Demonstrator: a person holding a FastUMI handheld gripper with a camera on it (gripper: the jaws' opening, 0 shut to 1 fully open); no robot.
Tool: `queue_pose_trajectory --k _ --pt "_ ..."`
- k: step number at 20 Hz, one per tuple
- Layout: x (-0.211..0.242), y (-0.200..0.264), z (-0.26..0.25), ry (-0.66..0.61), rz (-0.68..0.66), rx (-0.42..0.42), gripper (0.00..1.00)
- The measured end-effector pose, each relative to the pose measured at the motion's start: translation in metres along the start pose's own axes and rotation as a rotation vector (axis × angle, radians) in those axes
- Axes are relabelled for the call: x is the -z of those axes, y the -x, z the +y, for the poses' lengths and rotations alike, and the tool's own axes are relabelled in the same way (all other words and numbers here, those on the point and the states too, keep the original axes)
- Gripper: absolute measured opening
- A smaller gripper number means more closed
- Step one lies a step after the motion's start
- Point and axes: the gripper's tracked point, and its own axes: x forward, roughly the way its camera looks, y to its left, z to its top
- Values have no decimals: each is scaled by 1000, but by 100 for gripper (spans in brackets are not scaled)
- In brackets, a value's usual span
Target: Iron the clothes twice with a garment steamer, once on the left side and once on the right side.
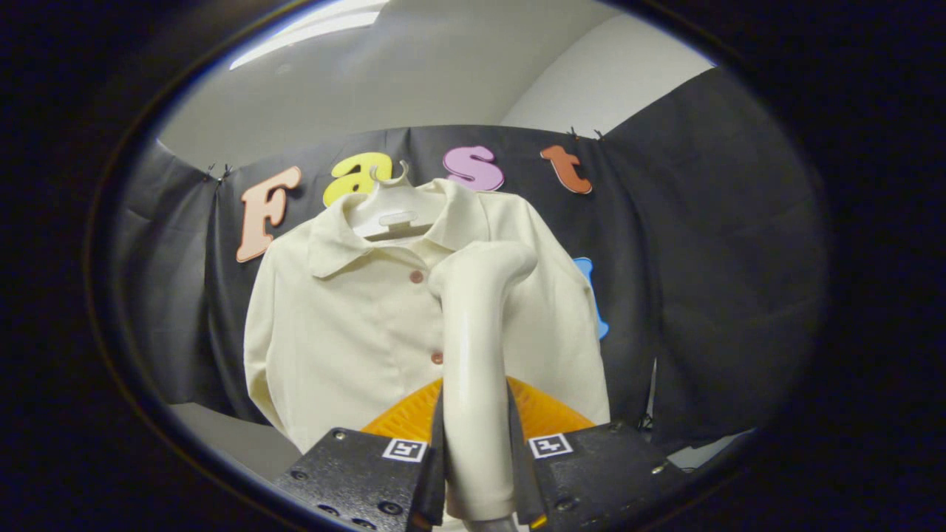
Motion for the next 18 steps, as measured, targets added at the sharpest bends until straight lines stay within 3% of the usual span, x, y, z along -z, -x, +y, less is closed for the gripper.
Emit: queue_pose_trajectory --k 5,18 --pt "20 0 -14 11 27 12 36" --pt "135 40 -49 -59 167 28 36"
